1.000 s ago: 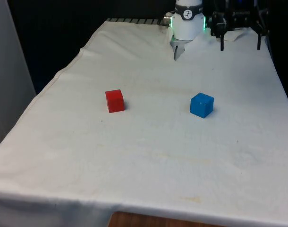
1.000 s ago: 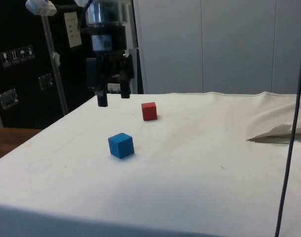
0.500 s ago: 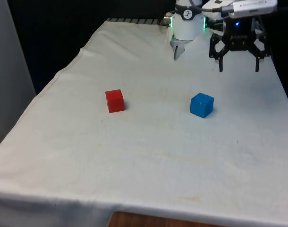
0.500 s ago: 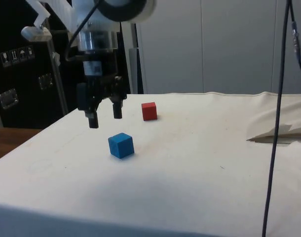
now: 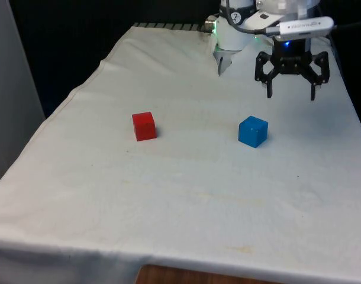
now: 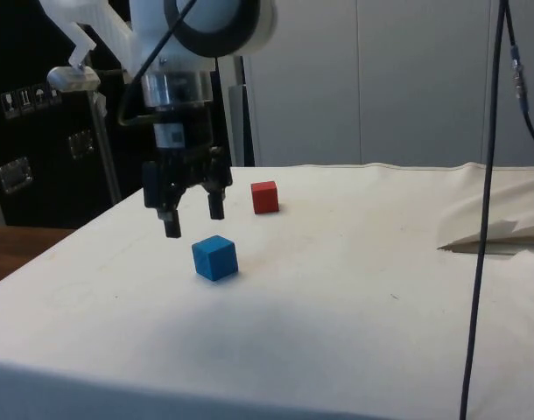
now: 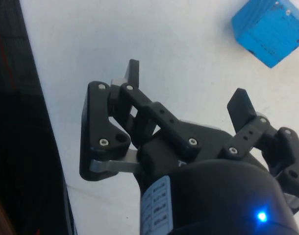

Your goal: Stack the two cubes.

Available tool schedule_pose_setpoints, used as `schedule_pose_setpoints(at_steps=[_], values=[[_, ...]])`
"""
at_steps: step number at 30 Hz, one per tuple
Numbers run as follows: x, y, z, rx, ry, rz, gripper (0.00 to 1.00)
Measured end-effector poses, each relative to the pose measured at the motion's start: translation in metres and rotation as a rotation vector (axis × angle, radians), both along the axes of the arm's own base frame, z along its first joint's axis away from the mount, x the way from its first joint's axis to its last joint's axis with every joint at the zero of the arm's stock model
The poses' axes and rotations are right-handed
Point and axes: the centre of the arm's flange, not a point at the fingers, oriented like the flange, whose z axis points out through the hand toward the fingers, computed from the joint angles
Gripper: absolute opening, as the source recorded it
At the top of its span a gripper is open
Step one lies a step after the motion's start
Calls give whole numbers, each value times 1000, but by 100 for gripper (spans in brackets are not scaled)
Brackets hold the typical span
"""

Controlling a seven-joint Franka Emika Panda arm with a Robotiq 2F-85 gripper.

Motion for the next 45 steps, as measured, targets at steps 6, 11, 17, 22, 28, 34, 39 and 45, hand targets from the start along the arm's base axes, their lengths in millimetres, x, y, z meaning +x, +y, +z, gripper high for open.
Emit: schedule_pose_setpoints(at_steps=[6,11,17,22,28,34,39,45], values=[[1,-1,-8,-2,9,-47,100],[1,-2,-12,-5,17,-81,100],[2,-3,-11,-11,17,-104,100],[2,-4,-12,-15,18,-107,100],[2,-6,-12,-24,16,-103,100],[3,-6,-12,-67,7,-107,100],[2,-6,-13,-102,0,-114,100],[2,-6,-13,-139,-11,-129,100]])
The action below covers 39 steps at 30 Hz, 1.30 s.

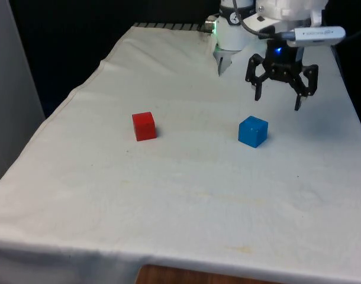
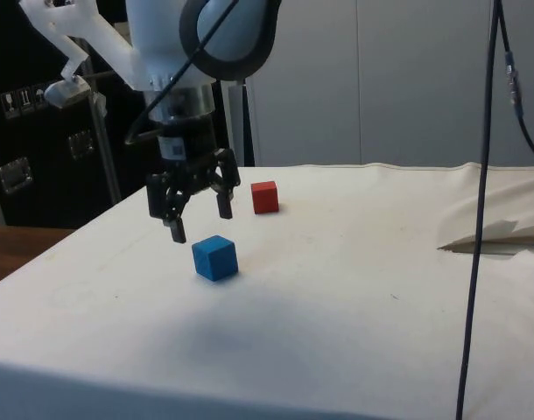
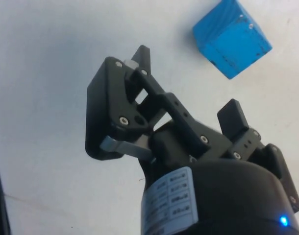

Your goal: Stack the two cubes.

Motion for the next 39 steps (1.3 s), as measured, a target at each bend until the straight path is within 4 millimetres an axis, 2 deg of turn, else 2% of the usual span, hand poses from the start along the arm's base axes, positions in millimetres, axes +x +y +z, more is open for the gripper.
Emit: schedule_pose_setpoints(at_steps=[15,21,32,39], values=[[3,3,-10,9,-31,-70,100],[4,-1,-13,8,-28,-73,100],[8,-34,-25,-12,-14,-54,100],[10,-42,-34,-11,-21,-36,100]])
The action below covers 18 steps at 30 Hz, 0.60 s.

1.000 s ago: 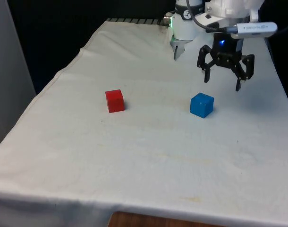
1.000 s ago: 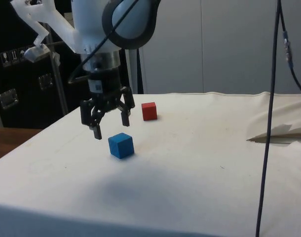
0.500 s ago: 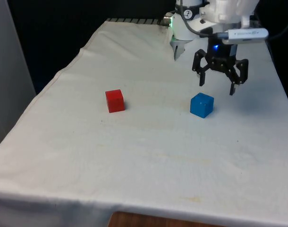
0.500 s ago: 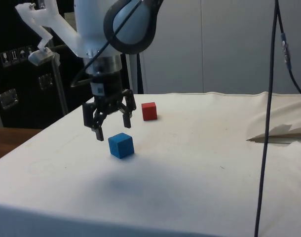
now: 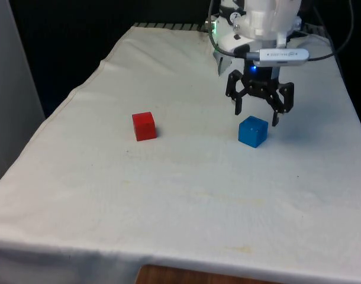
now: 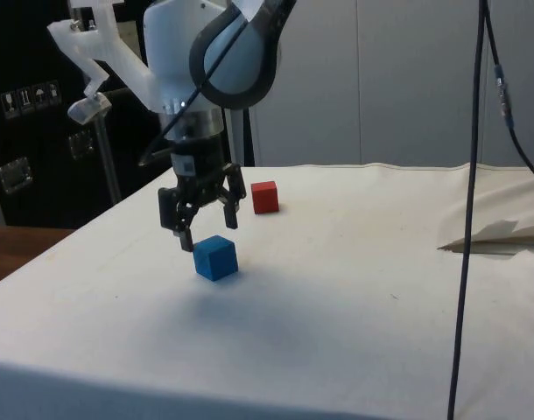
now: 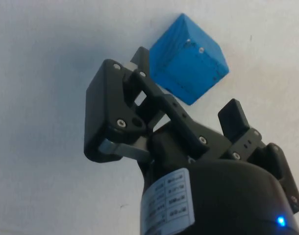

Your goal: Stack the two cubes.

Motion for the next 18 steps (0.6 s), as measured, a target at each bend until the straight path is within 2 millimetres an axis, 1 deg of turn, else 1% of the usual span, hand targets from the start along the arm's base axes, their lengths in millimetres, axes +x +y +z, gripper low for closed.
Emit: schedule_pose_setpoints(at_steps=[10,18], values=[[4,-6,-20,8,-12,12,100],[2,-7,-28,7,-1,11,100]])
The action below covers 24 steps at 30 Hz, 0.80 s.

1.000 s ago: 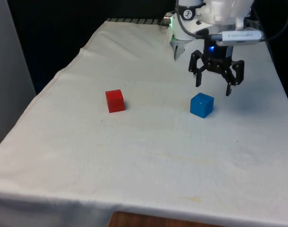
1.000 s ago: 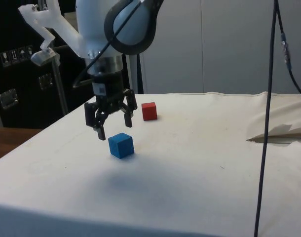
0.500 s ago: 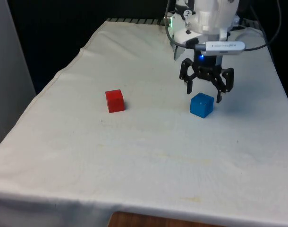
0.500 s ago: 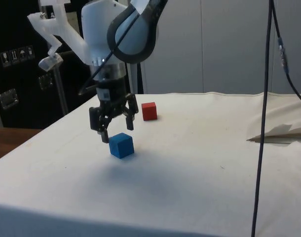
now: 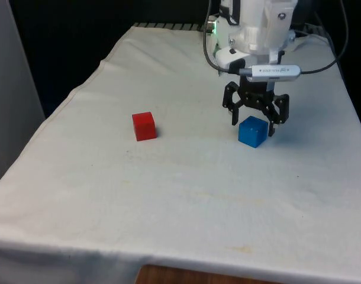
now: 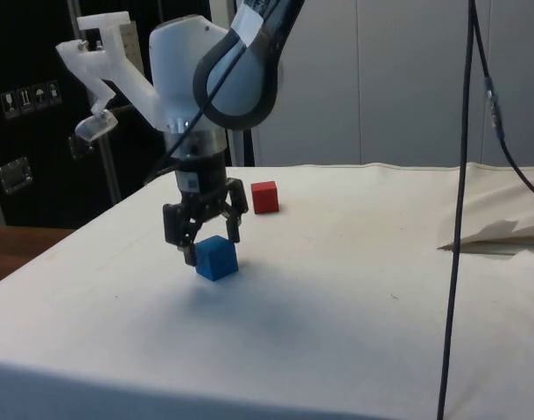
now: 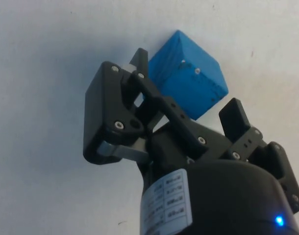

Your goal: Stack the two cubes.

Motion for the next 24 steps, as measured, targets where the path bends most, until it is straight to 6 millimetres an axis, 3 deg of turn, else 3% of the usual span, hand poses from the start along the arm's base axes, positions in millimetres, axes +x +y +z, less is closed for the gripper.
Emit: schedule_pose_setpoints(at_steps=[11,17,18,21,24], values=[[-1,-1,-13,1,10,-2,100],[-1,-2,-13,0,11,-3,33],[-1,-2,-13,0,11,-3,33],[-1,-2,-13,0,11,-3,3],[-1,-2,-13,0,11,-3,3]])
